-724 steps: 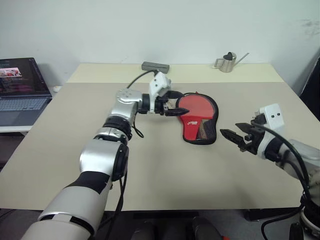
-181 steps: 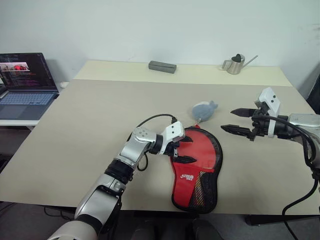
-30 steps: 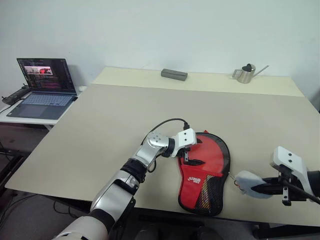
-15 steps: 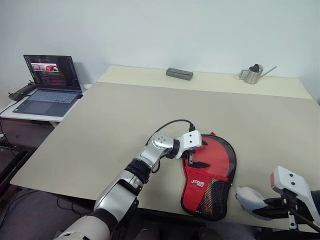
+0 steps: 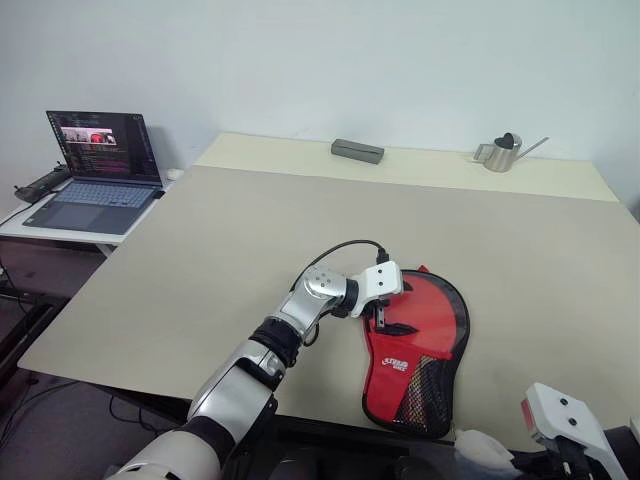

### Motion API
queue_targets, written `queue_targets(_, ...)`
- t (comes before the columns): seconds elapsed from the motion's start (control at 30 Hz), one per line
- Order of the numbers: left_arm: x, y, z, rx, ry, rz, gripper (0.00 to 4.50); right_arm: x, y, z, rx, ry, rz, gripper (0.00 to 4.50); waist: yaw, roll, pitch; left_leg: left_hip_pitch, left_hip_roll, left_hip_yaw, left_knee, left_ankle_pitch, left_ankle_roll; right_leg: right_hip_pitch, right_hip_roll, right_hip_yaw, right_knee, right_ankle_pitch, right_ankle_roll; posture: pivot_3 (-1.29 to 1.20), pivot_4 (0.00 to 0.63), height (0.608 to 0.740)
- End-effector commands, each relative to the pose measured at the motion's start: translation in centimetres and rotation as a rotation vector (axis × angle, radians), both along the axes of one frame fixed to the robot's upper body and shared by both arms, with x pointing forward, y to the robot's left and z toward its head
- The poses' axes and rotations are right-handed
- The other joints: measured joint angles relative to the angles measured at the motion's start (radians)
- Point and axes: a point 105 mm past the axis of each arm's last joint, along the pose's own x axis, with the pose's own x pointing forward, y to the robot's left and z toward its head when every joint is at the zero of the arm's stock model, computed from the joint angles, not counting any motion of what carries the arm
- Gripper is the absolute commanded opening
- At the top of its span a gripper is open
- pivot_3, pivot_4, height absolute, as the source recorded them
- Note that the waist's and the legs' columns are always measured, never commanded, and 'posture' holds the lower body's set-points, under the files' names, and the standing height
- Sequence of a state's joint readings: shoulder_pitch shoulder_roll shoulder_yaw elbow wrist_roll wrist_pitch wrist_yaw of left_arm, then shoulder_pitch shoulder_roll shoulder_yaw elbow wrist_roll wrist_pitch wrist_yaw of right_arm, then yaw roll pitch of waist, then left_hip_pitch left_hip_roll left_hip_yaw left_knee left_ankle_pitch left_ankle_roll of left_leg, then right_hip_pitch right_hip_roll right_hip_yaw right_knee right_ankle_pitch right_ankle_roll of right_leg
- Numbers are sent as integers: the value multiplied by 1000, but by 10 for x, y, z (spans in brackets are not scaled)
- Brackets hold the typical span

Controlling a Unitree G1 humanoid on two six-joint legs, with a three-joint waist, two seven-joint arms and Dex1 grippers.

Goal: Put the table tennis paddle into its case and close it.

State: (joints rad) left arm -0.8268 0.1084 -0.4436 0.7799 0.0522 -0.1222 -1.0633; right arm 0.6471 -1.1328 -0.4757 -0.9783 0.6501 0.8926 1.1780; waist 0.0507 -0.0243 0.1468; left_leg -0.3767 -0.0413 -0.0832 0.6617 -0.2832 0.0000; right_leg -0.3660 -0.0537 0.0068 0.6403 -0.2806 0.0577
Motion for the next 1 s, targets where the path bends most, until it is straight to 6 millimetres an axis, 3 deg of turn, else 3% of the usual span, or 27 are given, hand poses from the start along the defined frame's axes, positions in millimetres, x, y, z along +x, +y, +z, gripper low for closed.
queue_targets(0.03, -16, 28, -68, 255, 119, 26, 4500, -25, 26, 2, 122, 99, 121, 1, 0, -1, 0, 0, 0, 0, 0, 0, 0, 0, 0, 0, 0, 0, 0, 0, 150, 740)
queue_targets(0.23, -16, 24, -67, 249, 118, 24, 4500, -30, 37, 3, 177, 112, 165, 1, 0, -1, -1, 0, 0, 0, 0, 0, 0, 0, 0, 0, 0, 0, 0, 0, 150, 740)
queue_targets(0.67, -15, 21, -66, 240, 117, 31, 4500, -20, 54, 8, 205, 69, 161, 1, 3, -2, -1, 0, 0, -2, 0, 0, 0, 0, -1, -1, -2, 0, 0, 0, 150, 740)
queue_targets(0.83, -16, 19, -66, 235, 117, 30, 4500, -2, 44, 20, 198, 52, 120, 1600, 3, -2, -1, -1, 0, -4, 0, 0, 0, -1, -1, -3, -6, 0, 0, 0, 150, 740)
queue_targets(1.0, -16, 15, -65, 222, 118, 31, 4500, 18, 38, 50, 284, 12, 70, 3335, 4, -2, -1, -1, 0, -5, 1, 0, 1, 3, -2, -4, -12, 3, 2, 0, 150, 740)
